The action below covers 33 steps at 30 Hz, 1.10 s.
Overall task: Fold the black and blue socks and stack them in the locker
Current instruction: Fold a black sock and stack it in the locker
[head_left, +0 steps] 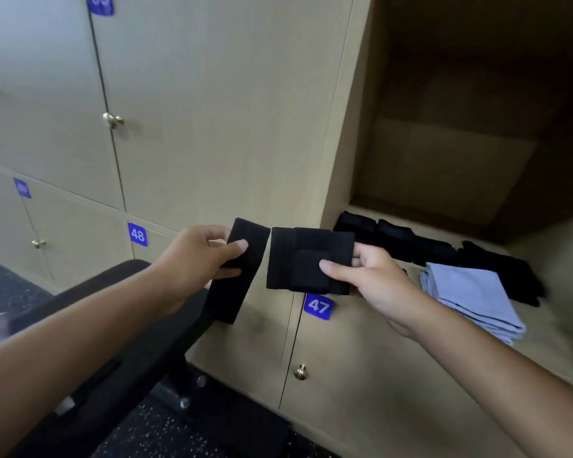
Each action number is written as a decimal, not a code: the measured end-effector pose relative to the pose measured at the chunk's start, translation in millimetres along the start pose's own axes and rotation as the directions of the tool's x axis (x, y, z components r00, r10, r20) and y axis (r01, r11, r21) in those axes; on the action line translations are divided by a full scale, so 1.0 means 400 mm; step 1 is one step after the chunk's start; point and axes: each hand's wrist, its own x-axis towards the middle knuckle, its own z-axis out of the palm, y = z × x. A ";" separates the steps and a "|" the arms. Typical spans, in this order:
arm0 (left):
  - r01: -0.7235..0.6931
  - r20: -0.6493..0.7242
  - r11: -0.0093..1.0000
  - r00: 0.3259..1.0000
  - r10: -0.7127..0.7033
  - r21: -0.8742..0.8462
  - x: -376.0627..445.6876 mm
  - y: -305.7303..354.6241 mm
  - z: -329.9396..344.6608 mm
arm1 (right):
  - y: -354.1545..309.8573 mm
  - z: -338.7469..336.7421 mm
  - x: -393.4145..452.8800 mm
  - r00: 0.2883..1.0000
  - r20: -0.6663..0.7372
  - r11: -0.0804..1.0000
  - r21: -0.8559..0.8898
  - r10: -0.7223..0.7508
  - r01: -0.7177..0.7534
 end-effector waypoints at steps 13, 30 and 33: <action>0.086 0.092 0.993 0.993 -0.078 -0.085 0.029 -0.011 0.091 | 0.018 -0.083 -0.029 0.988 -0.138 0.993 0.103 0.075 -0.061; 0.184 0.109 0.930 0.982 -0.157 -0.318 0.026 -0.002 0.237 | 0.042 -0.036 -0.036 0.964 -0.203 0.963 0.238 0.173 -0.123; 0.183 0.097 0.939 0.982 -0.161 -0.292 0.039 -0.003 0.248 | 0.046 -0.047 -0.036 0.956 -0.279 0.994 0.078 0.089 -0.070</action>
